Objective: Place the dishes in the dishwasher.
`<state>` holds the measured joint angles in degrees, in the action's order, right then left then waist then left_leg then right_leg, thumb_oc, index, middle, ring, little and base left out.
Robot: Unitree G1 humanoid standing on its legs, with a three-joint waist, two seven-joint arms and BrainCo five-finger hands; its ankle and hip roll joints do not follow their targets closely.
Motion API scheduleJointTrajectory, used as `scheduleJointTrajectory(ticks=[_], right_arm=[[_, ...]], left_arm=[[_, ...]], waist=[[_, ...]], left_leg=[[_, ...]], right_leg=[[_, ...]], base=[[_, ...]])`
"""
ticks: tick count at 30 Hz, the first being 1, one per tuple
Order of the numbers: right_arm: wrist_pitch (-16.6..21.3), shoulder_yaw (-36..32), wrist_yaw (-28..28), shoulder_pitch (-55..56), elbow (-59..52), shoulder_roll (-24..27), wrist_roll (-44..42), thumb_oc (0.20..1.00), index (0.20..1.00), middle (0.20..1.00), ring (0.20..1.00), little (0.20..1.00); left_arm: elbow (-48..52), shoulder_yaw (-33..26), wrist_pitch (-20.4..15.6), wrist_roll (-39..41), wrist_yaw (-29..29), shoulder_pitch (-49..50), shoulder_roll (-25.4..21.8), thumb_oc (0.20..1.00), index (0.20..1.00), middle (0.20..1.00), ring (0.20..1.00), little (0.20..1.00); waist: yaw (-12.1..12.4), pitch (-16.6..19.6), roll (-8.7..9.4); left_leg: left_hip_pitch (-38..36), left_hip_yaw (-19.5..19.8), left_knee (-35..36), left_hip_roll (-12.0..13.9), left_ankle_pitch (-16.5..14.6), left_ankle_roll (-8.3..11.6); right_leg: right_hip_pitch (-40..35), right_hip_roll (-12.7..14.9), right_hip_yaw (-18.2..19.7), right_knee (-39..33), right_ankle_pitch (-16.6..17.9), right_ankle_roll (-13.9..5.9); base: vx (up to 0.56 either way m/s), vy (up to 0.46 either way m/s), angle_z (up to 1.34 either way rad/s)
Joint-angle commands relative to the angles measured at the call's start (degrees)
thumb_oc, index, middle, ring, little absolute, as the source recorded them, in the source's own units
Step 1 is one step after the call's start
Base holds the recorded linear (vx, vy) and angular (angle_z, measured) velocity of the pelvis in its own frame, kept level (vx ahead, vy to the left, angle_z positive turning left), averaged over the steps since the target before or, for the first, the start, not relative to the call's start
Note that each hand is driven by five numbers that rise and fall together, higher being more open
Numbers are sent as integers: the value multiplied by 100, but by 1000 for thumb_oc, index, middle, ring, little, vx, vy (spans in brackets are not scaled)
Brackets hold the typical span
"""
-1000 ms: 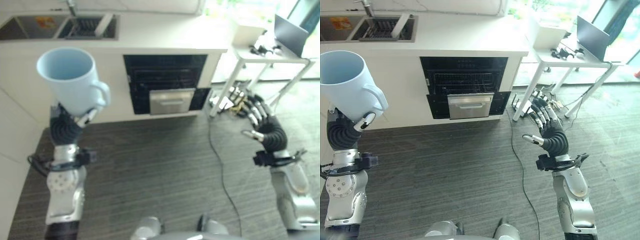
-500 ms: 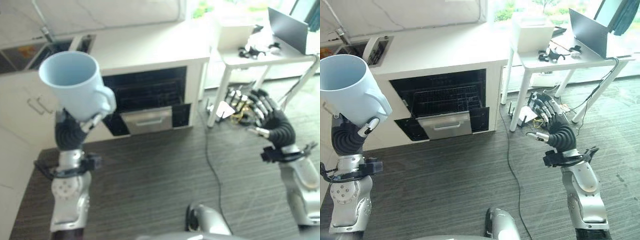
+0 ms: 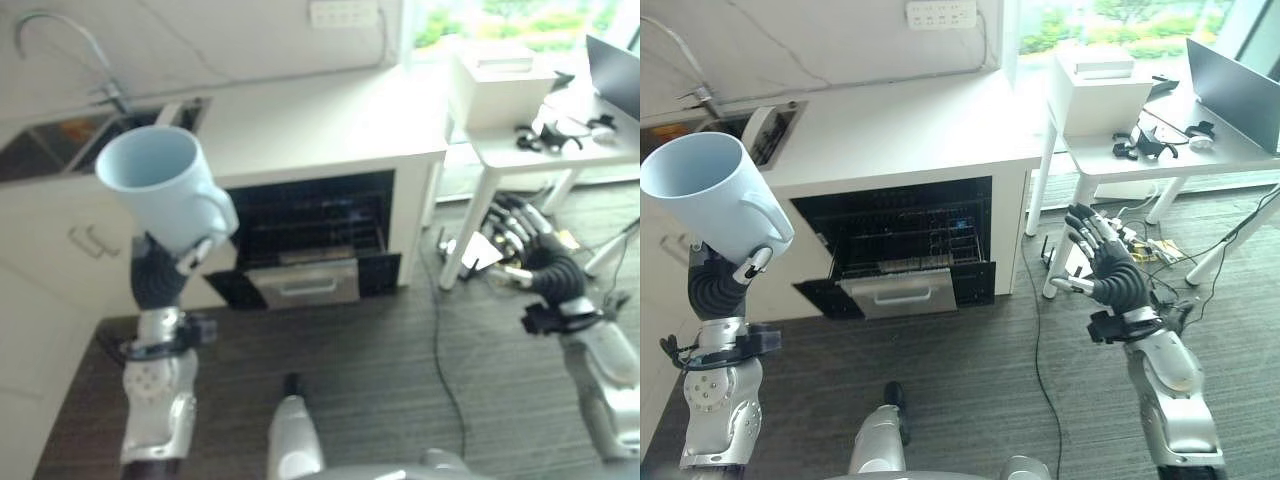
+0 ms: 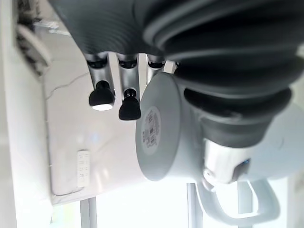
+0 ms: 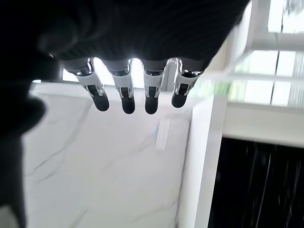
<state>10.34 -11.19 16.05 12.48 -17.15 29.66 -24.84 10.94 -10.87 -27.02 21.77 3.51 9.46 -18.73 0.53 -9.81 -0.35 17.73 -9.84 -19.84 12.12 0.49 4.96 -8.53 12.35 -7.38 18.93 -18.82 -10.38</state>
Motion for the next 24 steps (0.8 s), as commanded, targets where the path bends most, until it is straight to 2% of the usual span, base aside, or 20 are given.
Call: scheduleJointTrajectory(ticks=[1,4,7,9,10,12,14,16,17,18,19,24], right_arm=[[241,-193,44,-518,-174,-114,-209,1000,1000,1000,1000,1000],[201,-264,-79,-528,-209,-228,-111,1000,1000,1000,1000,1000],[233,-231,-270,-653,-210,-362,-133,1000,1000,1000,1000,1000],[180,-143,-333,-720,-283,-516,-85,1000,1000,1000,1000,1000],[155,-121,-352,-723,-312,-546,-60,1000,1000,1000,1000,1000],[21,-10,-412,-733,-361,-634,11,1000,1000,1000,1000,1000],[-66,79,-479,-779,-278,-660,-80,1000,1000,1000,1000,1000],[-9,73,-471,-765,-219,-622,-201,1000,1000,1000,1000,1000],[4,60,-450,-768,-185,-611,-275,1000,1000,1000,1000,1000],[52,43,-475,-784,-164,-600,-338,1000,1000,1000,1000,1000],[60,48,-453,-783,-159,-615,-359,1000,1000,1000,1000,1000],[-107,91,-495,-732,-200,-584,-378,1000,1000,1000,1000,1000]], left_arm=[[607,-232,-199,353,-111,-168,-395,200,200,200,200,200],[659,-285,-90,363,-288,-294,-449,200,200,200,200,200],[678,-266,62,333,-381,-473,-559,200,200,200,200,200],[716,-256,166,265,-488,-525,-592,200,200,200,200,200],[732,-250,186,239,-503,-527,-599,200,200,200,200,200],[761,-188,257,99,-555,-567,-638,200,200,200,200,200],[759,-107,242,20,-485,-615,-672,200,200,200,200,200],[764,-75,217,-30,-426,-687,-737,200,200,200,200,200],[774,-59,202,-88,-387,-721,-762,200,200,200,200,200],[820,-25,198,-150,-278,-771,-827,200,200,200,200,200],[824,-16,196,-184,-229,-786,-847,200,200,200,200,200],[897,0,280,-211,-100,-599,-816,200,200,200,200,200]], waist=[[104,193,85],[268,246,264],[353,258,385],[405,286,410],[404,292,405],[353,302,313],[321,263,307],[276,208,348],[250,175,378],[134,75,445],[77,42,461],[95,146,472]], left_leg=[[-487,39,265,72,-558,146],[-463,110,265,-209,-650,5],[-478,114,265,-382,-758,-143],[-502,159,265,-548,-852,-278],[-512,169,265,-577,-872,-313],[-626,304,265,-696,-988,-444],[-688,344,265,-734,-1028,-456],[-718,290,265,-734,-1021,-414],[-735,239,265,-715,-1024,-391],[-809,169,265,-668,-1090,-353],[-835,174,265,-668,-1136,-364],[-936,-27,265,-547,-1157,-375]], right_leg=[[438,-310,-425,-174,333,176],[372,19,-460,-174,481,-80],[387,311,-631,-174,924,-245],[332,312,-688,-174,1335,-258],[311,279,-688,-174,1422,-262],[314,-1,-634,-174,1778,-203],[494,-112,-619,-174,1591,-113],[799,-65,-625,-174,1370,-60],[967,3,-626,-174,1339,-55],[1364,145,-498,-174,1578,-85],[1505,146,-371,-174,1742,-105],[1489,148,-453,-174,1327,-109]], base=[[266,326,3],[213,270,38],[157,219,10],[184,211,11],[161,183,5],[216,239,2],[134,100,0],[31,-64,7],[25,-174,-4],[35,-188,-7],[44,-175,3],[80,-188,26]])
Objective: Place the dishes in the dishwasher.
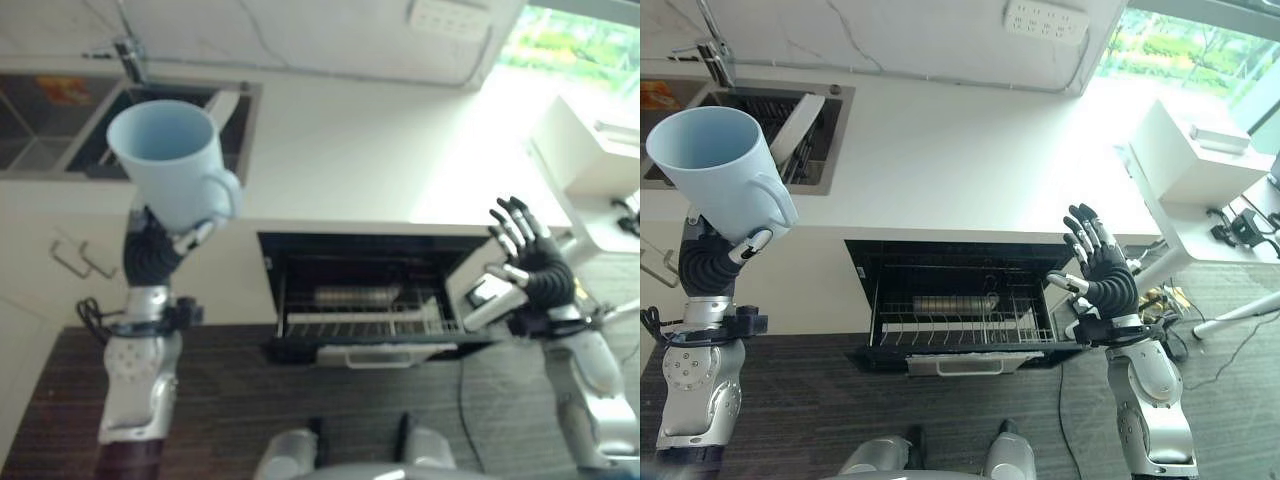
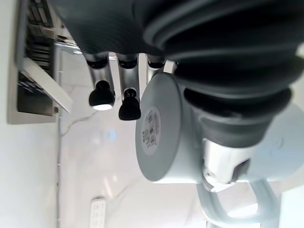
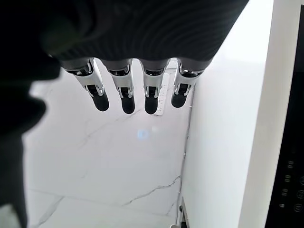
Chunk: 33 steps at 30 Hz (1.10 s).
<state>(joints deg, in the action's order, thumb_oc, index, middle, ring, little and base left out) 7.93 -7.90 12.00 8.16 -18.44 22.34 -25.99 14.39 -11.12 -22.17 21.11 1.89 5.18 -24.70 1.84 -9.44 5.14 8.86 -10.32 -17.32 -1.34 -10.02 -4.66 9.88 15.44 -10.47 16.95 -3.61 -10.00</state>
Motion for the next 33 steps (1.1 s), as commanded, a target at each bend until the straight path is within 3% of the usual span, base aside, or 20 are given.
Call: scheduleJointTrajectory(ticks=[1,13,16,21,33], right_arm=[[97,-212,-119,-310,-63,156,-233,1000,1000,1000,1000,1000],[-344,38,26,-354,-127,229,-305,1000,1000,1000,1000,1000],[-432,301,242,-588,-179,324,-254,1000,1000,1000,1000,1000],[-402,618,316,-1058,-266,450,-224,1000,1000,1000,1000,1000],[-519,1114,125,-1745,-300,491,-892,1000,1000,1000,1000,1000]], left_arm=[[541,22,-213,-105,31,-124,-215,200,200,200,200,200],[435,239,-155,-784,551,-11,-162,200,200,200,200,200],[325,631,70,-1169,743,-199,-145,200,200,200,200,200],[-122,1301,124,-2001,1127,-601,-170,200,200,200,200,200],[-937,2392,-52,-3264,2600,-1324,-43,200,200,200,200,200]], waist=[[-39,134,-97],[-263,264,-273],[-301,291,-297],[-303,359,-281],[-316,483,-184]], left_leg=[[-87,2,14,831,-109,603],[-345,-96,14,995,-210,764],[-394,-105,14,1046,-220,798],[-479,-112,14,1086,-264,821],[-633,-211,14,1119,-348,809]], right_leg=[[-369,-183,-164,23,-259,-140],[-407,-293,-123,23,-510,-7],[-444,-326,-158,23,-534,22],[-532,-342,-230,23,-563,41],[-637,-422,-181,23,-591,75]], base=[[98,-162,-13],[18,-89,-10],[-31,-42,-1],[-28,-25,2],[-1,-2,0]])
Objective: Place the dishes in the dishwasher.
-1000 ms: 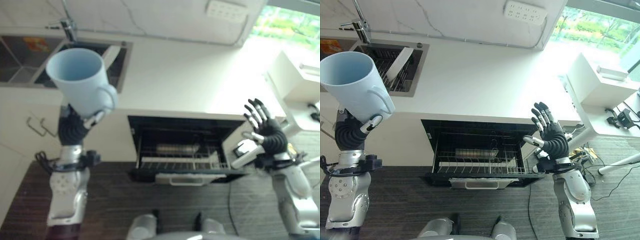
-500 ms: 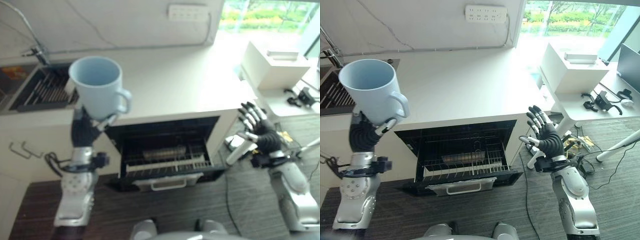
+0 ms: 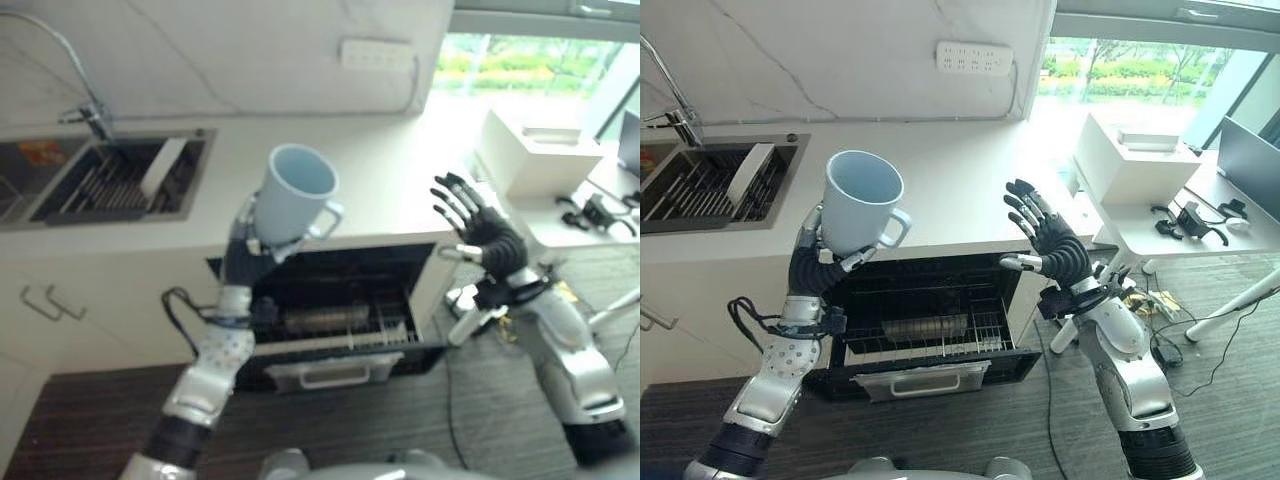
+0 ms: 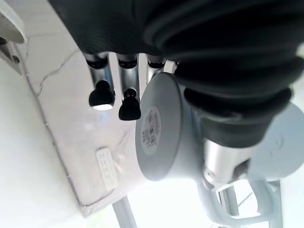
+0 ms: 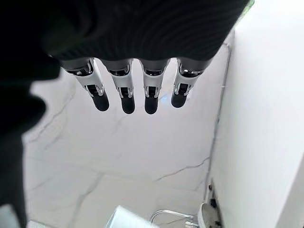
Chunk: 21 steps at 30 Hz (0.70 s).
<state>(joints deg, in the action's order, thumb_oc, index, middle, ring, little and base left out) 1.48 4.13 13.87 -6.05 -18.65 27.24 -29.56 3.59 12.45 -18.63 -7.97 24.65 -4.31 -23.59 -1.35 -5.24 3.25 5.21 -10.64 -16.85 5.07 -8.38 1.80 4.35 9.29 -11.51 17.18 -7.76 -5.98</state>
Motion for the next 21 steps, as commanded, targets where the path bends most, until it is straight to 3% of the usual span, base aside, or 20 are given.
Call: scheduleJointTrajectory(ticks=[1,7,21], right_arm=[[62,-28,-35,-404,-253,-28,-571,1000,1000,1000,1000,1000],[-215,322,-248,-896,-85,-331,-863,1000,1000,1000,1000,1000],[-274,598,-499,-1277,224,-478,-576,1000,1000,1000,1000,1000]], left_arm=[[84,129,-437,-468,397,-443,-143,200,200,200,200,200],[-40,570,-614,-884,724,-760,-79,200,200,200,200,200],[-97,1048,-640,-995,617,-901,-111,200,200,200,200,200]], waist=[[11,67,5],[52,109,-5],[107,95,24]], left_leg=[[-277,-181,-33,472,-517,161],[-330,-180,-33,468,-545,162],[-398,-168,-33,453,-592,128]], right_leg=[[-93,189,-79,0,-177,-323],[-141,201,-108,0,-180,-318],[-180,210,-96,0,-172,-335]], base=[[19,-5,-5],[32,-12,2],[29,-8,1]])
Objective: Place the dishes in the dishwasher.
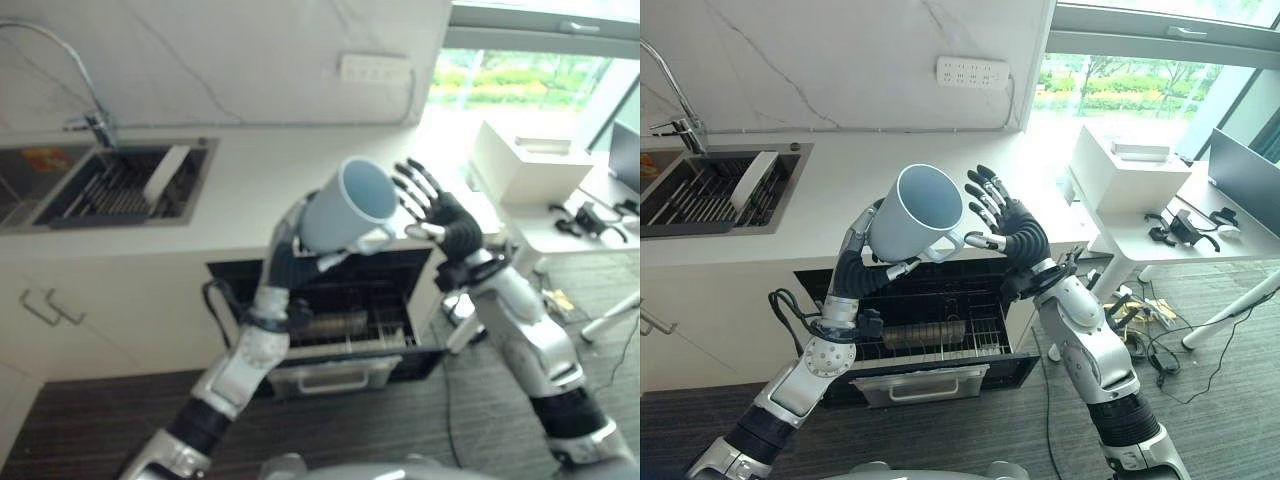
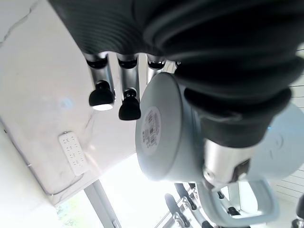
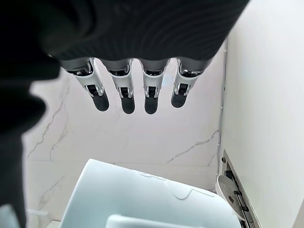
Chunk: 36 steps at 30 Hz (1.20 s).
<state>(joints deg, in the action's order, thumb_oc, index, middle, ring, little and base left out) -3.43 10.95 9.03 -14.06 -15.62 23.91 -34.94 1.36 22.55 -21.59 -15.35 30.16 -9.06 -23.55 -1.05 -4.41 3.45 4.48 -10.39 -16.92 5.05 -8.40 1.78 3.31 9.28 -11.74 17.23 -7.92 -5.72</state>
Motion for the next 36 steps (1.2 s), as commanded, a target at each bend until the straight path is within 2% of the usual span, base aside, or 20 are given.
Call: scheduleJointTrajectory(ticks=[1,12,28,36], right_arm=[[218,-65,-19,-482,-81,-153,-16,1000,1000,1000,1000,1000],[126,124,26,-560,-168,-185,19,1000,1000,1000,1000,1000],[-9,252,126,-692,-280,-227,95,1000,1000,1000,1000,1000],[-121,307,-22,-777,-342,-223,364,1000,1000,1000,1000,1000]], left_arm=[[125,51,-328,-264,73,-435,-112,200,200,200,200,200],[14,149,-299,-291,224,-474,-110,200,200,200,200,200],[-52,184,-169,-343,137,-551,-68,200,200,200,200,200],[76,166,43,-268,81,-573,-116,200,200,200,200,200]], waist=[[75,11,7],[59,2,-6],[64,9,-18],[83,2,-39]], left_leg=[[-330,-193,-27,454,-592,128],[-343,-190,-27,453,-595,127],[-341,-206,-27,454,-594,132],[-314,-186,-27,439,-579,130]], right_leg=[[-78,211,-70,-4,-155,-363],[-77,195,-39,-4,-156,-361],[-91,194,-78,-4,-157,-352],[-98,181,-102,-4,-169,-339]], base=[[0,0,0],[-6,1,0],[-28,0,0],[0,0,0]])
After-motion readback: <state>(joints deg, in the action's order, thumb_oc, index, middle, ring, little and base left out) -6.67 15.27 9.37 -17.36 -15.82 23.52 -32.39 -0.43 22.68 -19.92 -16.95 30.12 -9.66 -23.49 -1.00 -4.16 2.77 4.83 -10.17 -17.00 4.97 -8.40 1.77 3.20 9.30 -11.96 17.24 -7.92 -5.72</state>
